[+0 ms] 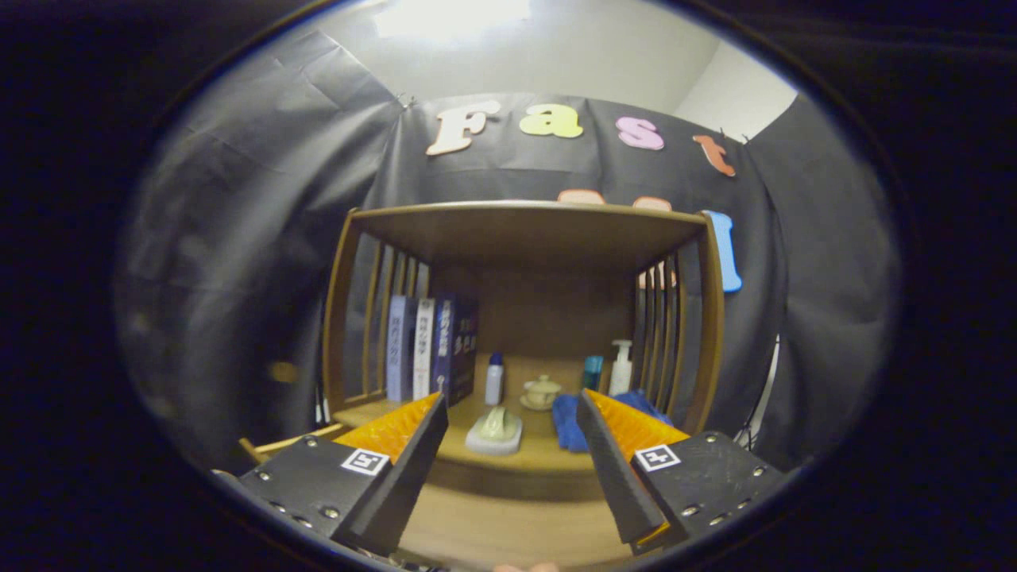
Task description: Pull open the drawer, take out the items inside it, and place them on the countertop above the cabinet.
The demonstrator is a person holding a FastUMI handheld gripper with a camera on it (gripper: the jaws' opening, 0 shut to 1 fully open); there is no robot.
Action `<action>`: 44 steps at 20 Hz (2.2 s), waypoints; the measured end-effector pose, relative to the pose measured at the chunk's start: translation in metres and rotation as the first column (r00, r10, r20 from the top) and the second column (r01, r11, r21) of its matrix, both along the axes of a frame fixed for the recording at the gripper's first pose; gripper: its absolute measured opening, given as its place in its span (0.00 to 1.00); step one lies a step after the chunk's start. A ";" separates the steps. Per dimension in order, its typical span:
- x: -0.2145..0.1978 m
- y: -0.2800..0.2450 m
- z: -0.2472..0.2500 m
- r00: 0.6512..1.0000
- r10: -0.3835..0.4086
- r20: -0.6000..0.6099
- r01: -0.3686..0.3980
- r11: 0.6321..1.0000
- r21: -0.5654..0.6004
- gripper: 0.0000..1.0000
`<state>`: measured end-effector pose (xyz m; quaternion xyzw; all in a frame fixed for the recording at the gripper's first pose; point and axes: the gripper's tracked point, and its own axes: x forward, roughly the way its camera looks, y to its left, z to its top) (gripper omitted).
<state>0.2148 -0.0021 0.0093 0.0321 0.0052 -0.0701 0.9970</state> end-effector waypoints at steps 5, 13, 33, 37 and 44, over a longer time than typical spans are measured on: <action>-0.064 0.026 -0.043 0.995 -0.030 -0.093 0.031 1.000 0.004 0.97; -0.074 0.041 -0.132 0.955 -0.060 -0.290 0.081 0.995 0.064 0.97; 0.002 0.023 -0.143 0.951 -0.114 -0.289 0.099 0.993 -0.066 0.99; 0.039 0.020 -0.150 0.948 -0.118 -0.294 0.107 0.993 -0.053 0.99; 0.089 0.011 -0.158 0.948 -0.122 -0.295 0.112 0.993 -0.048 0.99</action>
